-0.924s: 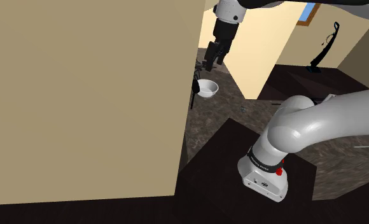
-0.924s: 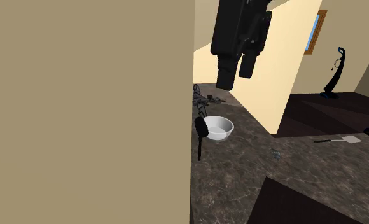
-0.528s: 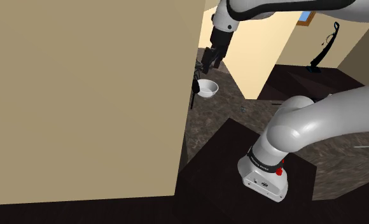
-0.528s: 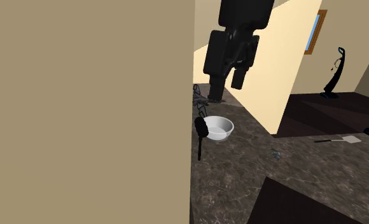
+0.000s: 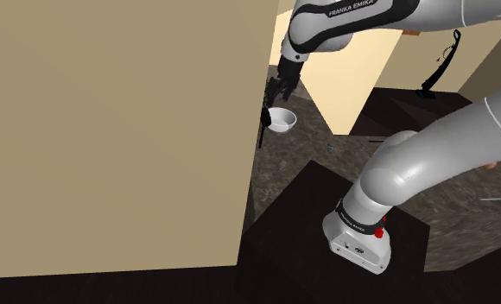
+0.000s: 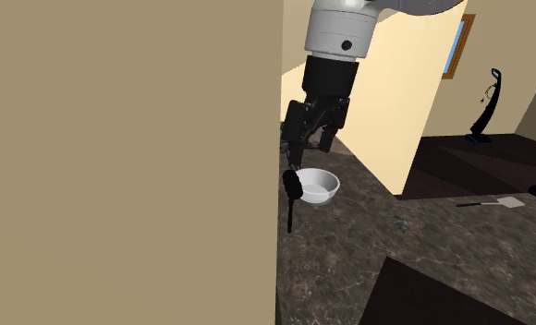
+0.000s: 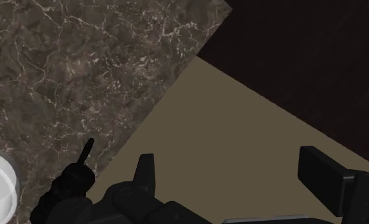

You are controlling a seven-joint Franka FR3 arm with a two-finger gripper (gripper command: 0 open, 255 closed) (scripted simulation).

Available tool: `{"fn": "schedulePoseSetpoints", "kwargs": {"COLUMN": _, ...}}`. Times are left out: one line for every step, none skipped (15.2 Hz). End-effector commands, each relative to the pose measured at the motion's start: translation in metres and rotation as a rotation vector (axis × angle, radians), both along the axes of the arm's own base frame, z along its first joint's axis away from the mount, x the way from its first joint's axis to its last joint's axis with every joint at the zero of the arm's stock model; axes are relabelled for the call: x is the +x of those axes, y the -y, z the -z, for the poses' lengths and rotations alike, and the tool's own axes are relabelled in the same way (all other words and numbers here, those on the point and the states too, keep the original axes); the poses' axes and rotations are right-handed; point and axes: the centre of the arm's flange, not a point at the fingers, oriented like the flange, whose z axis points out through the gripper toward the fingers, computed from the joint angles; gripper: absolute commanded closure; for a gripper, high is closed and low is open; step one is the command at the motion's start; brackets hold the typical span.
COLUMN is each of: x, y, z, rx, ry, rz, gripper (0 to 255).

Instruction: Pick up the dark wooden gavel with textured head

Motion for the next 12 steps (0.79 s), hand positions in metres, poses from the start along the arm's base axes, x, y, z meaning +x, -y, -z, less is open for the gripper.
{"fn": "schedulePoseSetpoints", "kwargs": {"x": 0.008, "y": 0.015, "z": 0.017, "rx": 0.004, "ry": 0.011, "rz": 0.023, "gripper": 0}}
{"fn": "schedulePoseSetpoints", "kwargs": {"x": 0.014, "y": 0.023, "z": 0.026, "rx": 0.007, "ry": 0.015, "rz": 0.034, "gripper": 0}}
{"fn": "schedulePoseSetpoints", "kwargs": {"x": 0.019, "y": 0.031, "z": 0.035, "rx": 0.009, "ry": 0.020, "rz": 0.046, "gripper": 0}}
{"fn": "schedulePoseSetpoints", "kwargs": {"x": 0.024, "y": 0.039, "z": 0.044, "rx": 0.012, "ry": 0.024, "rz": 0.057, "gripper": 0}}
{"fn": "schedulePoseSetpoints", "kwargs": {"x": 0.029, "y": 0.047, "z": 0.053, "rx": 0.015, "ry": 0.029, "rz": 0.068, "gripper": 0}}
{"fn": "schedulePoseSetpoints", "kwargs": {"x": 0.035, "y": 0.055, "z": 0.062, "rx": 0.017, "ry": 0.033, "rz": 0.079, "gripper": 0}}
{"fn": "schedulePoseSetpoints", "kwargs": {"x": 0.040, "y": 0.063, "z": 0.070, "rx": 0.020, "ry": 0.038, "rz": 0.091, "gripper": 0}}
{"fn": "schedulePoseSetpoints", "kwargs": {"x": 0.045, "y": 0.071, "z": 0.079, "rx": 0.022, "ry": 0.042, "rz": 0.102, "gripper": 0}}
{"fn": "schedulePoseSetpoints", "kwargs": {"x": 0.050, "y": 0.079, "z": 0.088, "rx": 0.025, "ry": 0.047, "rz": 0.113, "gripper": 0}}
{"fn": "schedulePoseSetpoints", "kwargs": {"x": 0.055, "y": 0.087, "z": 0.097, "rx": 0.027, "ry": 0.051, "rz": 0.124, "gripper": 0}}
{"fn": "schedulePoseSetpoints", "kwargs": {"x": 0.059, "y": 0.095, "z": 0.106, "rx": 0.030, "ry": 0.056, "rz": 0.135, "gripper": 0}}
{"fn": "schedulePoseSetpoints", "kwargs": {"x": 0.064, "y": 0.104, "z": 0.115, "rx": 0.032, "ry": 0.060, "rz": 0.147, "gripper": 0}}
